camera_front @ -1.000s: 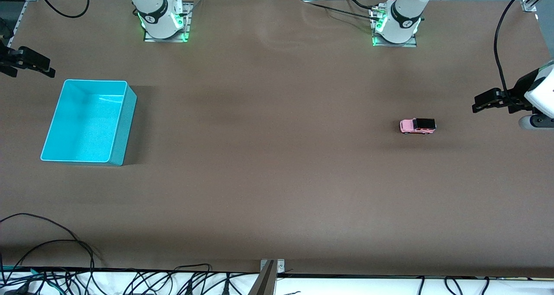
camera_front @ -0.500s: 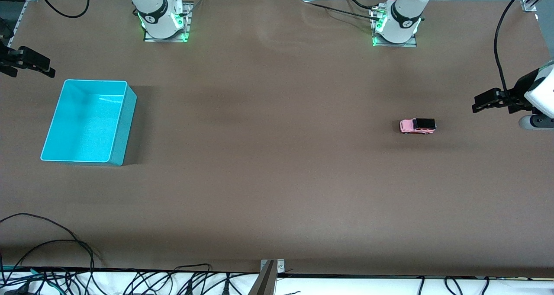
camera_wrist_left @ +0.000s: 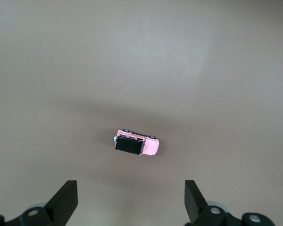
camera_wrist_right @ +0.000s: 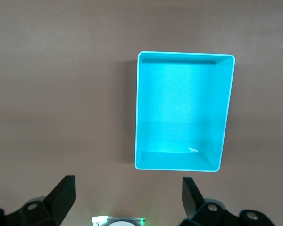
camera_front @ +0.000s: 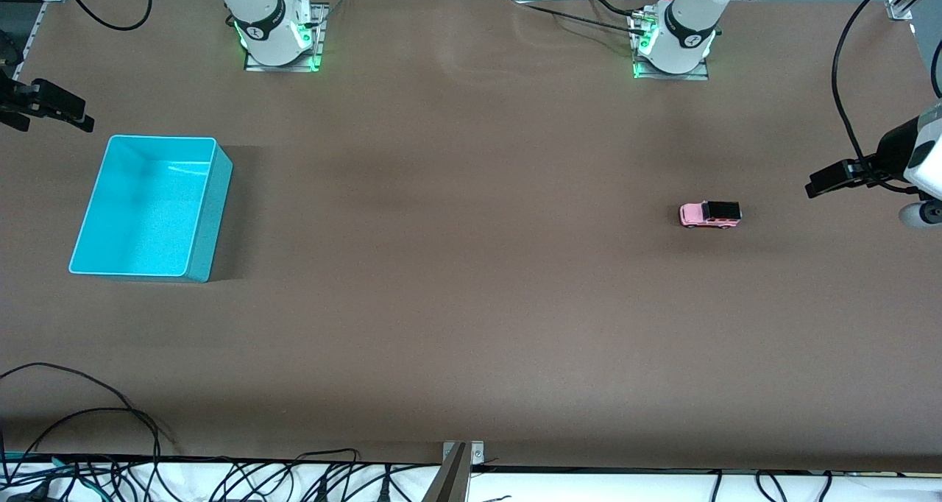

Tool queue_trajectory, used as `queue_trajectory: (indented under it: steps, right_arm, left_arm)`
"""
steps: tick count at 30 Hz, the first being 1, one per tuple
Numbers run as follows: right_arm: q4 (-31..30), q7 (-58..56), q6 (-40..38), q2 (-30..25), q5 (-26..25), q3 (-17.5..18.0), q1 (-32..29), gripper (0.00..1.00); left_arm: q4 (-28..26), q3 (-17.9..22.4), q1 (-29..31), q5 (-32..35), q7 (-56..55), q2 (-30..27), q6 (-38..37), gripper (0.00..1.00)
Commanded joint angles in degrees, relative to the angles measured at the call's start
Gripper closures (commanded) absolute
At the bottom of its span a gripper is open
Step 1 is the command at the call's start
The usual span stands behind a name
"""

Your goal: Wind and store pink jeep toy

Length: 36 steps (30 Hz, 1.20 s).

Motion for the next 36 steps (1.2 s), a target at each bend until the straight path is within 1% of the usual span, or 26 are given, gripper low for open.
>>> queue_trajectory:
  steps: [1, 6, 15, 21, 27, 36]
  right_arm:
    - [1.85, -0.88, -1.43, 0.69, -0.02, 0.09, -0.05, 0.00]
    - [1.85, -0.80, -1.43, 0.69, -0.02, 0.09, -0.05, 0.00]
    - [1.85, -0.80, -1.43, 0.69, -0.02, 0.18, 0.13, 0.00]
    - [1.85, -0.80, -1.43, 0.69, -0.02, 0.18, 0.13, 0.00]
    - [1.85, -0.80, -1.43, 0.69, -0.02, 0.09, 0.04, 0.00]
    - [1.85, -0.80, -1.43, 0.69, -0.02, 0.18, 0.04, 0.00]
  left_arm:
    - [-0.34, -0.33, -0.19, 1.32, -13.74, 0.23, -0.50, 0.00]
    - [-0.60, -0.33, -0.28, 1.32, -26.38, 0.84, -0.50, 0.00]
    - [-2.62, -0.33, 0.07, 1.32, -43.88, 1.90, -0.41, 0.00]
    - [-6.66, -0.24, 0.60, 1.32, -52.41, 1.55, 0.82, 0.00]
    - [-12.19, -0.33, 1.30, 1.24, -59.27, 1.29, 5.03, 0.00]
    - [-23.27, -0.33, 2.71, 1.32, -68.06, -0.82, 16.98, 0.00]
